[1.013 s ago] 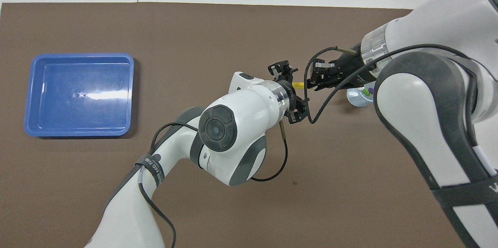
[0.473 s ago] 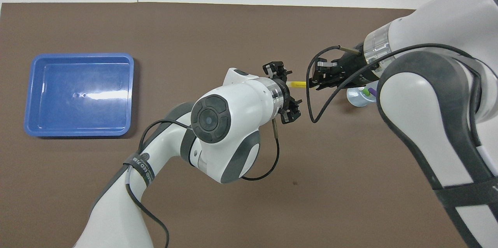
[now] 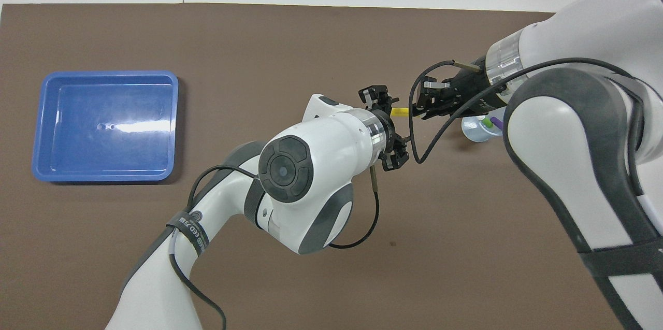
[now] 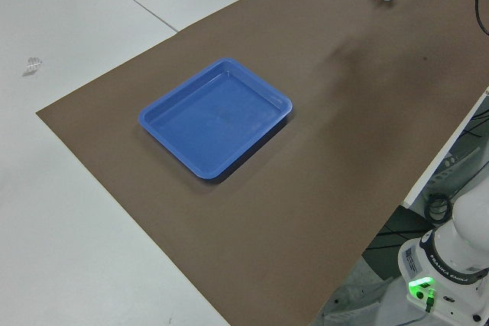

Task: Right arm passes pens to left for tray arrangement
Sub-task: 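Close the left gripper on the yellow pen held by the right gripper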

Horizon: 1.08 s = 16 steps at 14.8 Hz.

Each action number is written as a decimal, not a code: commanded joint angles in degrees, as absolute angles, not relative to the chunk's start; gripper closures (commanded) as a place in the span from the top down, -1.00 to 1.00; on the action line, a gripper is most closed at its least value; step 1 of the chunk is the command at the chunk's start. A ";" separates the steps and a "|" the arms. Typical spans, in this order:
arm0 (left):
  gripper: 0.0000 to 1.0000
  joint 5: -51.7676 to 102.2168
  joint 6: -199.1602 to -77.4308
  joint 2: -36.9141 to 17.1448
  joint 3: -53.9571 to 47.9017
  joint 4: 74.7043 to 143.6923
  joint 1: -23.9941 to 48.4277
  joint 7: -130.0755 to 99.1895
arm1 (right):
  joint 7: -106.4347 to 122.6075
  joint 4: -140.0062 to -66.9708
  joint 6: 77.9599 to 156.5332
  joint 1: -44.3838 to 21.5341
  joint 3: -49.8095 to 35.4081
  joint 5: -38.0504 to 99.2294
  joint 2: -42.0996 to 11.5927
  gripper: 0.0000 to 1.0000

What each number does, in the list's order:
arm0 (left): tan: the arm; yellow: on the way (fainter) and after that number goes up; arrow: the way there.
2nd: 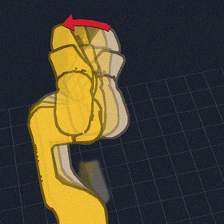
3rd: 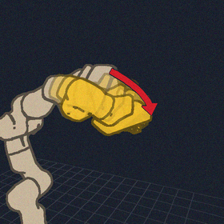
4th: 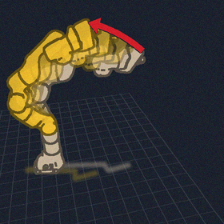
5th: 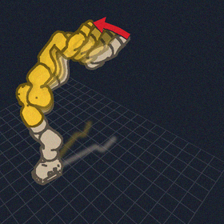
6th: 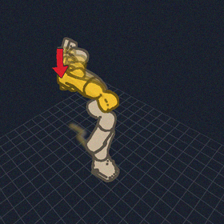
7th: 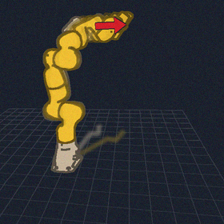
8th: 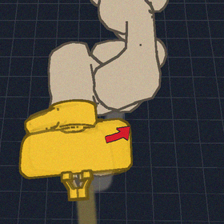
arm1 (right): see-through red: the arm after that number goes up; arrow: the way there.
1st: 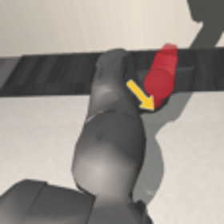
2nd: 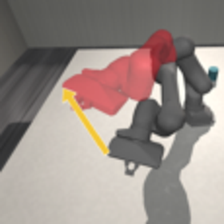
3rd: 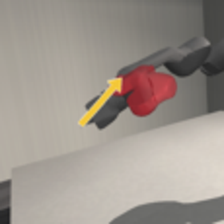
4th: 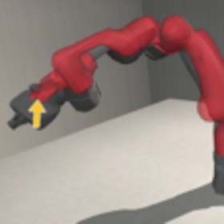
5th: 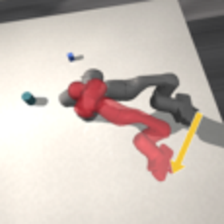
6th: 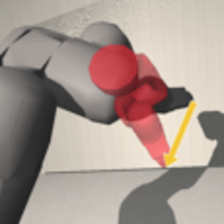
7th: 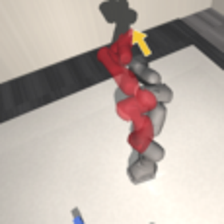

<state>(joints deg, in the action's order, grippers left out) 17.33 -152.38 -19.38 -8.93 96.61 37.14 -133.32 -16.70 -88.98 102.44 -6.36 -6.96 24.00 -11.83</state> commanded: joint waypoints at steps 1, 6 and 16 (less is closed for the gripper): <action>0.35 17.67 -153.46 -18.72 -8.53 97.65 37.53 -133.77 | -16.61 -90.79 102.66 -5.54 -7.21 25.49 -10.37 -1.00; 0.25 17.14 -154.60 -18.98 -8.35 97.47 37.44 -136.23 | -15.73 -90.62 102.39 -4.92 -7.29 25.49 -10.37 -1.00; 0.40 17.14 -157.68 -19.51 -8.17 97.12 37.88 -137.29 | -15.73 -90.35 101.16 -4.83 -7.21 25.58 -9.93 -1.00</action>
